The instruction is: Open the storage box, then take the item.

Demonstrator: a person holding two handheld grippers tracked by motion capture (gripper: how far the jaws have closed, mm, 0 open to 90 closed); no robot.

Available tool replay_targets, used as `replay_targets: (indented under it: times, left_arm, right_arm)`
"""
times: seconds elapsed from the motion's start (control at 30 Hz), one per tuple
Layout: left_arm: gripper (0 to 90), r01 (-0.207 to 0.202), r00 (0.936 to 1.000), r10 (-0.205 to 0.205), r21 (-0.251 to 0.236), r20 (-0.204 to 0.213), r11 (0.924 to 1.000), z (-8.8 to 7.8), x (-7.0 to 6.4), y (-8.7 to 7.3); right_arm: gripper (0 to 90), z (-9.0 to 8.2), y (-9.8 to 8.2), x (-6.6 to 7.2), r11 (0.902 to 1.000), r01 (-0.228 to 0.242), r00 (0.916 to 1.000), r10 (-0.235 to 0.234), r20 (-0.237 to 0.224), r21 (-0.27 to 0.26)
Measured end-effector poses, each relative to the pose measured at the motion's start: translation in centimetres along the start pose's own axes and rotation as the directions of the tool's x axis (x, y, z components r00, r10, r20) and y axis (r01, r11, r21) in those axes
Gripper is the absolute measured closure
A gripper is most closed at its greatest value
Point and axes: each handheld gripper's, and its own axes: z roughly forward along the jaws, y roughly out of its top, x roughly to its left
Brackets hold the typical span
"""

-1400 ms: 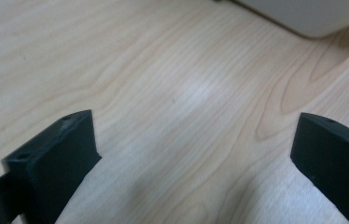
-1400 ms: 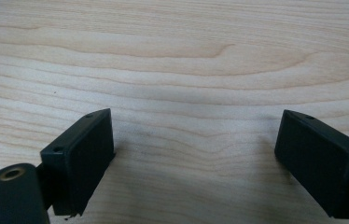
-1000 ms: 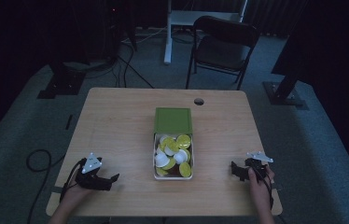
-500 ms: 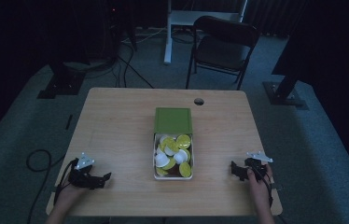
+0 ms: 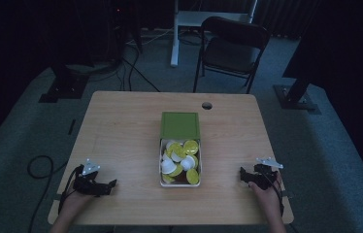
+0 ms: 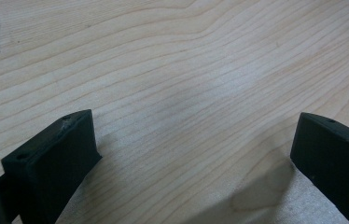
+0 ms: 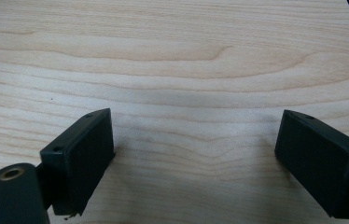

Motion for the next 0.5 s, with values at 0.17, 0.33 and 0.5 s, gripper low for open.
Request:
replay_targets:
  times: [0.17, 0.33, 0.5]
  left_arm:
    - [0.5, 0.008, 0.9998, -0.008, 0.004, -0.019, 1.0000, 0.09, -0.28, 0.09]
    - [0.5, 0.008, 0.9998, -0.008, 0.005, -0.019, 1.0000, 0.08, -0.28, 0.09]
    - [0.5, 0.008, 0.9998, -0.008, 0.003, -0.017, 1.0000, 0.12, -0.28, 0.12]
  right_arm:
    - [11.0, 0.00, 0.00, 0.00, 1.0000, -0.001, 1.0000, 0.001, 0.000, 0.000]
    - [11.0, 0.00, 0.00, 0.00, 1.0000, -0.001, 1.0000, 0.001, 0.000, 0.000]
    - [11.1, 0.00, 0.00, 0.07, 1.0000, -0.008, 1.0000, 0.008, 0.004, -0.001]
